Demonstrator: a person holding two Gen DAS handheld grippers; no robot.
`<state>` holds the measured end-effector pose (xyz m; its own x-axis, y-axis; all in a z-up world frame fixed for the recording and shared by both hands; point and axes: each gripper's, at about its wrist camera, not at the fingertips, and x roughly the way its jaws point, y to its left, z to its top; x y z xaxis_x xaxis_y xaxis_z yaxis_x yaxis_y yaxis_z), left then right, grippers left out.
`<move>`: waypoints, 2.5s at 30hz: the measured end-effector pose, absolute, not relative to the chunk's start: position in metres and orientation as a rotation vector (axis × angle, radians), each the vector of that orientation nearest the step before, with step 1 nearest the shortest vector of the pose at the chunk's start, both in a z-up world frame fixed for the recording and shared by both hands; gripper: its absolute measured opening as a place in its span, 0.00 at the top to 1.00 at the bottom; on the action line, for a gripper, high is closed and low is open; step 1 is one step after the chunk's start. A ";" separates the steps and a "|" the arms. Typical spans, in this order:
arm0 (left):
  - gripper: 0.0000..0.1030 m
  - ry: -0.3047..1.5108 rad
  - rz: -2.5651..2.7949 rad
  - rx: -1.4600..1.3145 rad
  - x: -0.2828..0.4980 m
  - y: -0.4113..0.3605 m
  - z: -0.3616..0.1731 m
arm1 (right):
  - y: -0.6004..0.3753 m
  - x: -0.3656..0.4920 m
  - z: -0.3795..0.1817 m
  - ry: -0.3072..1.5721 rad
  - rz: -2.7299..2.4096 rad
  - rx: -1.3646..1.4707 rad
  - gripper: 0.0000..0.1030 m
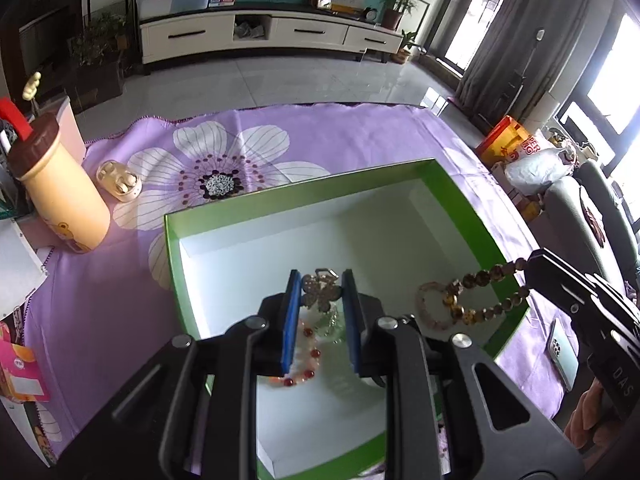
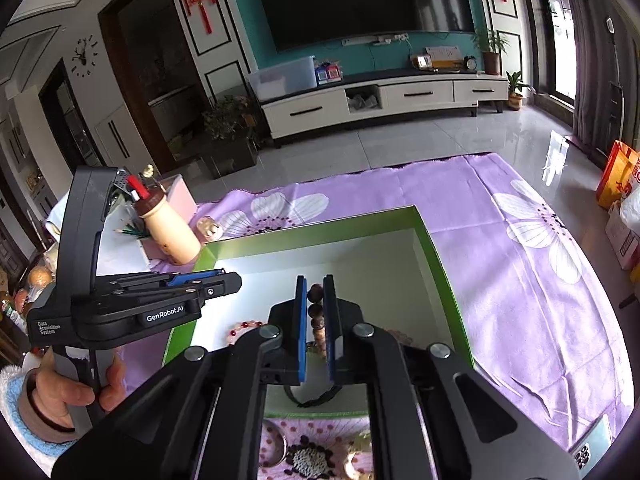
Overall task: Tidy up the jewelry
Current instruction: 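Carry both items over the green box and open the right tool to drop the bracelet, then open the left tool to drop the gold brooch while the right tool moves back, then grasp the small black ring with the left tool while the right tool grasps the silver bangle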
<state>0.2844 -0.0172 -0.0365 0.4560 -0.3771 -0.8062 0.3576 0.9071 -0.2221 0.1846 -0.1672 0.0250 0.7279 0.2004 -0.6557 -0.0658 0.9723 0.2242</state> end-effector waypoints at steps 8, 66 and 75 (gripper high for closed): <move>0.80 1.107 -0.413 -0.030 0.315 -0.027 -0.062 | -0.169 0.228 -0.003 0.845 0.117 0.210 0.93; 0.52 1.033 -0.332 0.104 0.132 0.053 -0.114 | -0.127 0.100 -0.075 0.983 0.173 0.194 0.76; 0.61 1.016 -0.354 0.165 0.132 0.038 -0.121 | -0.120 0.103 -0.088 1.002 0.173 0.178 0.76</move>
<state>0.1324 0.0383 -0.1208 0.4760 -0.2122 -0.8534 0.3636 0.9311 -0.0288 0.1030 -0.1201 -0.0884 0.5271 0.2254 -0.8194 -0.0620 0.9718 0.2275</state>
